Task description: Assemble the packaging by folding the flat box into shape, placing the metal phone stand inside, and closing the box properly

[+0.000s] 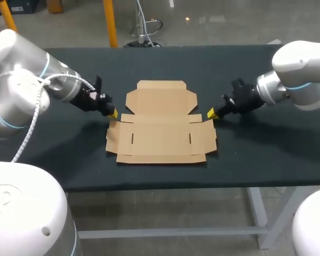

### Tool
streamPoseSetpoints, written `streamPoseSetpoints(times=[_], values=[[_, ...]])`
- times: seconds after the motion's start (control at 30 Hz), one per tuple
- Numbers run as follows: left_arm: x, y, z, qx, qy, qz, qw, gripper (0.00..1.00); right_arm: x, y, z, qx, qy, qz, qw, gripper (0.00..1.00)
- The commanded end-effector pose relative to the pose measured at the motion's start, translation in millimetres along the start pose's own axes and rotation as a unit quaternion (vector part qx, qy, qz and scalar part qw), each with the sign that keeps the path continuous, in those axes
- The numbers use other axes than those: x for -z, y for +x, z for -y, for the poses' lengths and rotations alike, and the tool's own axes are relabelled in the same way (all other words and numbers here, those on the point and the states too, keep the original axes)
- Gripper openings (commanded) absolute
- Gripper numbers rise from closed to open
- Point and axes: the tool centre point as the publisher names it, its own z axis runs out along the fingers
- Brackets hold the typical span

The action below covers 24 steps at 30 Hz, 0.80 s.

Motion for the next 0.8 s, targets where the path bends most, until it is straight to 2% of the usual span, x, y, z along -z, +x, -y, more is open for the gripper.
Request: streamPoseSetpoints(times=[0.03,0.33,0.8], values=[[-12,-8.0,7.6,0.006,-0.011,-0.004,1.000,0.00,-5,-3,-4,-0.002,0.004,-0.003,1.000,0.00],[-20,-14.9,9.1,0.015,-0.018,-0.010,1.000,0.00,-9,-4,-5,-0.007,0.006,-0.004,1.000,0.00],[-24,-14.9,8.8,0.018,-0.028,-0.013,0.999,0.00,-19,-3,-7,-0.010,0.014,-0.010,1.000,0.00]])
